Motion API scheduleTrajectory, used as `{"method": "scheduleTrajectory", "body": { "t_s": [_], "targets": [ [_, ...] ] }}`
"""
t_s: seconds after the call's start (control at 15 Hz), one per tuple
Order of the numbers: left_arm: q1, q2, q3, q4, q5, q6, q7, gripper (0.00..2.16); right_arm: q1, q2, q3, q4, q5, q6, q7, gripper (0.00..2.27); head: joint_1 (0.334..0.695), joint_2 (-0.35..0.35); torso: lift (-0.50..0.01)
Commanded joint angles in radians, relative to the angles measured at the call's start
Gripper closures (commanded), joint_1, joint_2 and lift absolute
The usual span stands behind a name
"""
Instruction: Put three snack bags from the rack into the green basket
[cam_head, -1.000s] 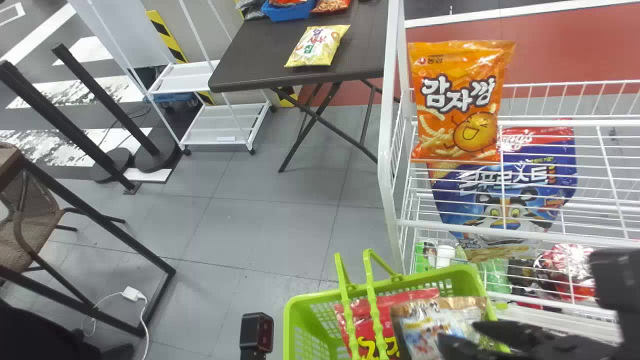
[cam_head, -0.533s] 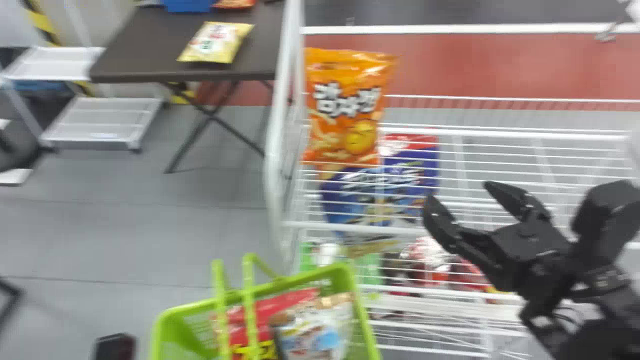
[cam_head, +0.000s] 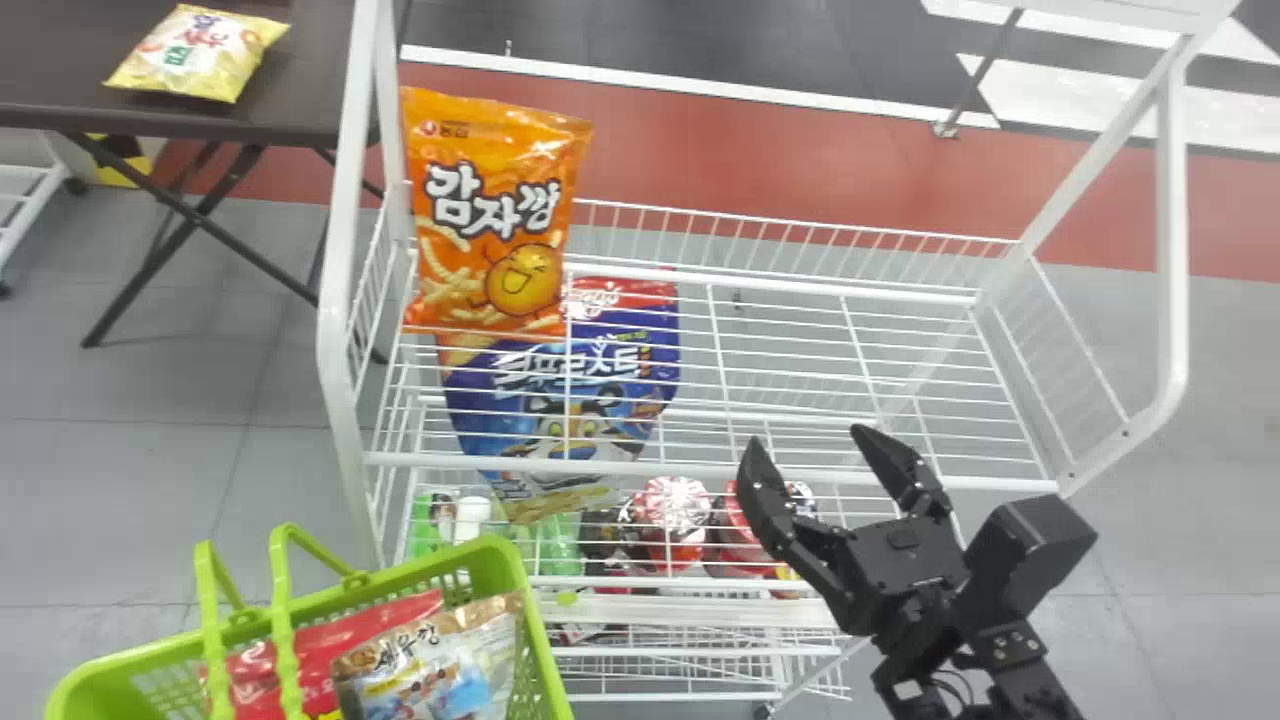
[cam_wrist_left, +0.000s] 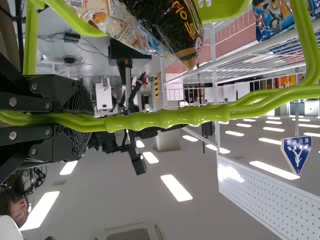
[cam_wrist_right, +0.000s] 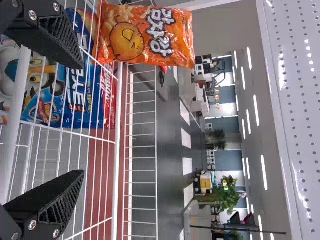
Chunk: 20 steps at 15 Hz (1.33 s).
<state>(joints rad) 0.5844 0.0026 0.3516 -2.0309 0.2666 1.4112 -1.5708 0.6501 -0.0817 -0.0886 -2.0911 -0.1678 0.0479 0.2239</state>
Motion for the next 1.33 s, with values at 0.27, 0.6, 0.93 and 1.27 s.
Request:
{"method": "scheduleTrajectory", "body": {
  "t_s": [0.27,0.6,0.93,1.27],
  "targets": [
    [-0.021,-0.003,0.007,-0.002,0.008,0.027,-0.01,2.15,0.002,0.019,-0.002,0.003,0.001,-0.003,0.0,0.07,0.695,-0.242,0.0],
    [-0.034,-0.001,0.009,-0.003,0.031,0.07,-0.01,2.15,0.0,0.019,0.007,0.006,0.001,0.01,0.0,0.07,0.695,-0.229,0.0],
    [-0.037,-0.003,0.009,-0.002,0.031,0.067,-0.01,2.15,0.002,0.019,0.012,0.005,0.001,0.016,0.0,0.07,0.695,-0.222,0.0],
    [-0.028,-0.003,0.01,-0.002,0.031,0.07,-0.01,2.15,0.002,0.019,0.015,0.005,-0.006,0.016,0.002,0.07,0.695,-0.216,0.0]
  ]
}}
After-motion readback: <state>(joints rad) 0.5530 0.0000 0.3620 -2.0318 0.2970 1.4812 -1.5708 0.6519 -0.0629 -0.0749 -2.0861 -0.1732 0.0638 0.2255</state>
